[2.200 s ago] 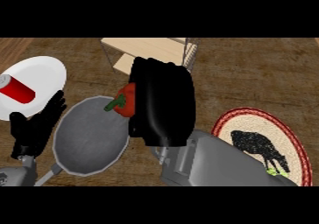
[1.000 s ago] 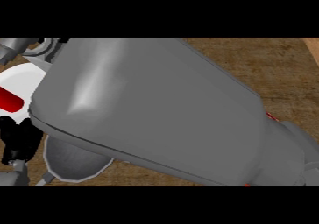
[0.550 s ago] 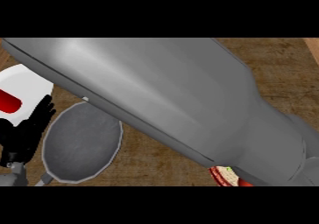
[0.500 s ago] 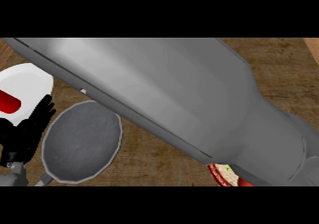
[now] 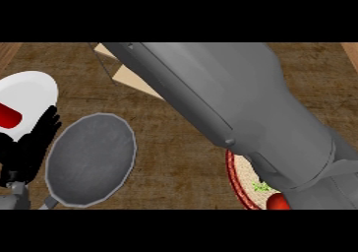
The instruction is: Pick the bell pepper from the placemat and place it in the tiered shelf
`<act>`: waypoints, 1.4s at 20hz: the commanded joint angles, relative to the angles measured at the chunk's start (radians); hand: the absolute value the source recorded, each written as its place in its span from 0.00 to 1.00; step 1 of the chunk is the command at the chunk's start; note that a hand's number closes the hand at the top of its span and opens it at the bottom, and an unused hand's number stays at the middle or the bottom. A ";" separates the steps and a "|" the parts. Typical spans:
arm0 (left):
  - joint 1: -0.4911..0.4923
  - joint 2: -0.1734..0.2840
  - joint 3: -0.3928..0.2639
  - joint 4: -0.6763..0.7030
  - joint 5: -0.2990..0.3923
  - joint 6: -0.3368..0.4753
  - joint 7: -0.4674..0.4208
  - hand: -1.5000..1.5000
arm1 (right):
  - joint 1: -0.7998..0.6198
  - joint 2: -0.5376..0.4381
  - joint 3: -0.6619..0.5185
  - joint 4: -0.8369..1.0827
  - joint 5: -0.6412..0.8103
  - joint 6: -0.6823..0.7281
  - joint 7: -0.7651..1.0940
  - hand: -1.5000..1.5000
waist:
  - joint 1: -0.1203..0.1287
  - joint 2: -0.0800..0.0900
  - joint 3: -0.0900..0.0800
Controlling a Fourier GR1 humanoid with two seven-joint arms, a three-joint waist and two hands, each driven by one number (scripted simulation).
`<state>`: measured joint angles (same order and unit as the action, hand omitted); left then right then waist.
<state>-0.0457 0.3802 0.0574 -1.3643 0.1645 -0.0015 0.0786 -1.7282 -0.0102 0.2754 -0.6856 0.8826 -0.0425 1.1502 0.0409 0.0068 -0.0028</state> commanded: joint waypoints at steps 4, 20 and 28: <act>0.017 0.004 0.002 -0.039 -0.005 0.002 0.012 0.50 | 0.055 0.000 -0.043 0.079 0.070 -0.208 0.182 1.00 | -0.008 -0.002 0.002; 0.021 -0.003 0.022 -0.055 -0.011 -0.005 0.030 0.50 | 0.098 0.010 -0.116 0.078 0.025 -0.363 0.053 0.00 | -0.006 -0.003 0.002; 0.072 -0.012 0.039 -0.026 -0.016 -0.010 -0.026 0.50 | 0.141 0.010 -0.236 -0.109 -0.020 -0.449 0.019 0.00 | -0.041 -0.016 0.003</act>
<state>0.0031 0.3706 0.0902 -1.3928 0.1553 -0.0133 0.0777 -1.6018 -0.0093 0.0653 -0.7013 0.8754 -0.3850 1.0588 0.0122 -0.0020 -0.0002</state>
